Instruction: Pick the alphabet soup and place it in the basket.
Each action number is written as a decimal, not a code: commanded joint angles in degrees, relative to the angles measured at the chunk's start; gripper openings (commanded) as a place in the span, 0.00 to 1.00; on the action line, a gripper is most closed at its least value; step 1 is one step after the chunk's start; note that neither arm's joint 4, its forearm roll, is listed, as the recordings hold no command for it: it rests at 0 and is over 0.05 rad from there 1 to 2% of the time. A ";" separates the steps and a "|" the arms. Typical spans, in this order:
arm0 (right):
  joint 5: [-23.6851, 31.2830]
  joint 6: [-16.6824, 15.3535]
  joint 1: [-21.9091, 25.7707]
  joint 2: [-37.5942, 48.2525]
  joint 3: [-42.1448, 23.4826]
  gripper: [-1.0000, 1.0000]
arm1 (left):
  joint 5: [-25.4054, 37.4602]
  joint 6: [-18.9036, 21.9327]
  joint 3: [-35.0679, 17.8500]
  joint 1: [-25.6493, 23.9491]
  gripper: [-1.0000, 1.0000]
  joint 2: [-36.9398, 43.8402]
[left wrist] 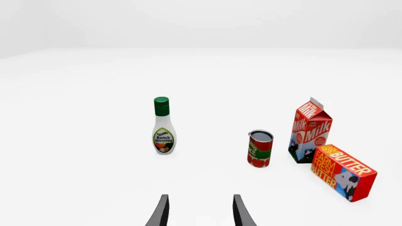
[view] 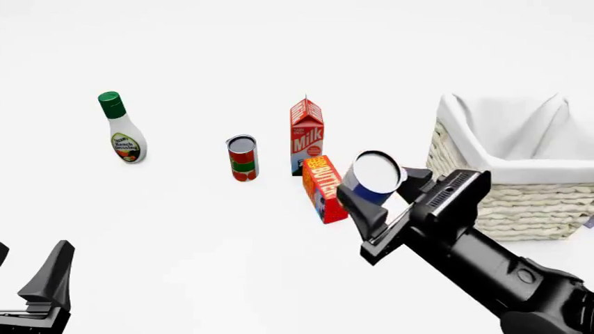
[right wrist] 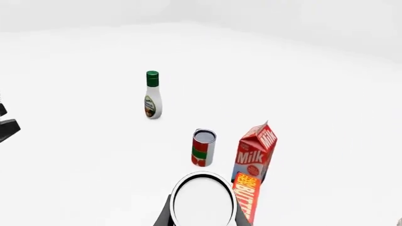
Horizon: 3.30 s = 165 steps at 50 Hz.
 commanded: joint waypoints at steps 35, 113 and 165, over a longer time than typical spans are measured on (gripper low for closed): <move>29.21 -3.82 -17.42 -33.04 -10.28 0.00 | 0.00 0.00 0.00 0.00 1.00 0.00; 30.18 -7.12 -47.68 -21.64 -18.34 0.00 | 0.00 0.00 0.00 0.00 1.00 0.00; 42.72 -12.84 -51.23 -2.21 -32.82 0.00 | 0.00 0.00 0.00 0.00 1.00 0.00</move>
